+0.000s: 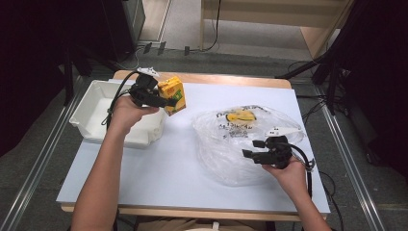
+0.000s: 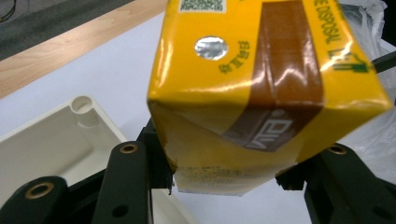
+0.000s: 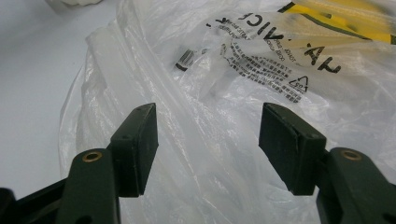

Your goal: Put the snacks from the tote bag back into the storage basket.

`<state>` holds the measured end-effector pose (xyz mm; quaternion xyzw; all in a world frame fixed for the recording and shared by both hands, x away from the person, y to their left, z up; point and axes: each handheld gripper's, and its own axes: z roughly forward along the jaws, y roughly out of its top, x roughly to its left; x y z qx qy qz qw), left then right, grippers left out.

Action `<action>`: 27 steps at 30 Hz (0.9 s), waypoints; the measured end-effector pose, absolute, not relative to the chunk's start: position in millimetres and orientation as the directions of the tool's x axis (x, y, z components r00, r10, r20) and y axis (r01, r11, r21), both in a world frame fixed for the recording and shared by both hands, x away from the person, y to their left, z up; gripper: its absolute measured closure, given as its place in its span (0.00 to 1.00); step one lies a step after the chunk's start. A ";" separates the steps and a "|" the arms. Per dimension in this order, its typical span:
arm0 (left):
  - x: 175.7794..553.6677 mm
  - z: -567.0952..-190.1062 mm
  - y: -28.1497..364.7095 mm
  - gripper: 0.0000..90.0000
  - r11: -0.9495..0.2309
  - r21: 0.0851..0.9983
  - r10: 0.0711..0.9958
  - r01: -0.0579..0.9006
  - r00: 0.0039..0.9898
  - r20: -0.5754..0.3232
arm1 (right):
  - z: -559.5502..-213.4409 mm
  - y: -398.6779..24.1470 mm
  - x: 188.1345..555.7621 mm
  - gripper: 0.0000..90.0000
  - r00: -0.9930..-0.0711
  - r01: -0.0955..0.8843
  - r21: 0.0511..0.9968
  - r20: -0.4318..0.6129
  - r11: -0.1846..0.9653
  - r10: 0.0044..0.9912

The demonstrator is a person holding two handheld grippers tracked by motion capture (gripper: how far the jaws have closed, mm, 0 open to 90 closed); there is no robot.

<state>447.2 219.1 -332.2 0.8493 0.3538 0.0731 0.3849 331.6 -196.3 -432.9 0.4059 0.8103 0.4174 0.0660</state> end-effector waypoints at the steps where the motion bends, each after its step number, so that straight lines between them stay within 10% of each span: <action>1: 447.2 -331.6 221.0 0.57 -0.450 0.706 0.660 0.547 0.736 -0.149 | -432.9 -196.4 331.6 0.43 -0.663 0.603 0.730 0.232 0.323 0.712; 27: 451.1 -330.1 253.4 0.57 -0.403 0.708 0.716 0.579 0.682 -0.151 | -433.1 -198.0 331.5 0.43 -0.671 0.600 0.729 0.234 0.329 0.704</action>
